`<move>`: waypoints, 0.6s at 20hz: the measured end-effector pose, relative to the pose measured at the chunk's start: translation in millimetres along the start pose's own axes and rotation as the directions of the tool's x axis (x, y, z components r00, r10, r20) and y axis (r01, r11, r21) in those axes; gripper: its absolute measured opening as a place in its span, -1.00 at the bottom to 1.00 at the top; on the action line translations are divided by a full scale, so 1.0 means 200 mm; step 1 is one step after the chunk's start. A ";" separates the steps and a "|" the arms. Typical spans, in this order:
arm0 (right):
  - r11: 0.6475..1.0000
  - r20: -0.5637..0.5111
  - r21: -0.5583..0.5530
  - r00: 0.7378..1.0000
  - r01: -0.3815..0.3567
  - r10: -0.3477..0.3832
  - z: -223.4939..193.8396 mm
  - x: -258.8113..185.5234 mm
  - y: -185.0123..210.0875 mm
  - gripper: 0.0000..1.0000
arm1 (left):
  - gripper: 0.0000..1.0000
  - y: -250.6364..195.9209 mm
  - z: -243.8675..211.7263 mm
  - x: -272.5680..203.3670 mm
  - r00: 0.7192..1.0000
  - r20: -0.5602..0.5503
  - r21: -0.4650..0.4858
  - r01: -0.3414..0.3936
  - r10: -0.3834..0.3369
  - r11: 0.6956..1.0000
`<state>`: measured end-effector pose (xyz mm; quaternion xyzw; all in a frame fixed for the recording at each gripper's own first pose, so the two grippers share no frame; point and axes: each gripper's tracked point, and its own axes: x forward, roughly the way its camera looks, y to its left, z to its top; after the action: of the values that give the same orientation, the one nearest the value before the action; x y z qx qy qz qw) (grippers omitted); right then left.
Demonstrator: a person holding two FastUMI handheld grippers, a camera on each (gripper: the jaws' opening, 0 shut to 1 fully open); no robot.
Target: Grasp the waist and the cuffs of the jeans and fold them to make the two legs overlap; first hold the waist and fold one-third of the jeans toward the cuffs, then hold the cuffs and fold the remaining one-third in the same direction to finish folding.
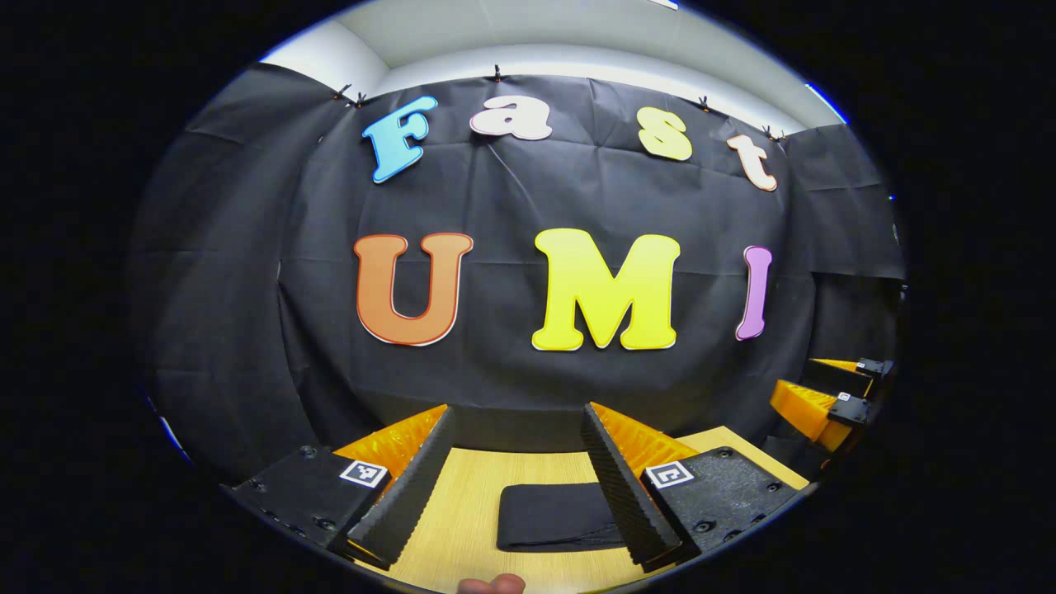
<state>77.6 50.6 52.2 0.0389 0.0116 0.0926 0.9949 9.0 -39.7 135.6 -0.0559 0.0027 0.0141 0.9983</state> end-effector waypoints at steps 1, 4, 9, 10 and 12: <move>1.000 0.004 0.003 1.000 0.006 -0.006 0.00 -0.02 0.00 0.87 | 0.95 0.01 0.00 -0.03 1.000 0.007 0.004 -0.001 0.001 1.000; 1.000 -0.021 0.008 1.000 0.003 -0.003 -0.06 -0.07 0.04 0.92 | 0.95 0.02 -0.04 -0.07 1.000 0.010 -0.002 -0.003 0.003 1.000; 1.000 -0.047 -0.006 0.999 0.026 -0.027 -0.11 -0.12 0.01 0.87 | 0.96 0.01 -0.08 -0.09 1.000 -0.006 -0.024 0.007 -0.007 1.000; 1.000 -0.052 -0.004 0.998 0.031 -0.031 -0.12 -0.13 0.00 0.87 | 0.96 0.01 -0.08 -0.10 1.000 -0.002 -0.022 0.006 -0.006 1.000; 0.999 -0.058 -0.016 0.998 0.037 -0.038 -0.12 -0.14 -0.01 0.87 | 0.96 0.01 -0.08 -0.10 1.000 0.000 -0.020 0.009 -0.009 1.000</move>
<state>49.1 44.8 28.5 0.0284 0.0404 0.0749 0.9960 -10.1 -40.1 120.1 -0.0660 0.0021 0.0094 0.9978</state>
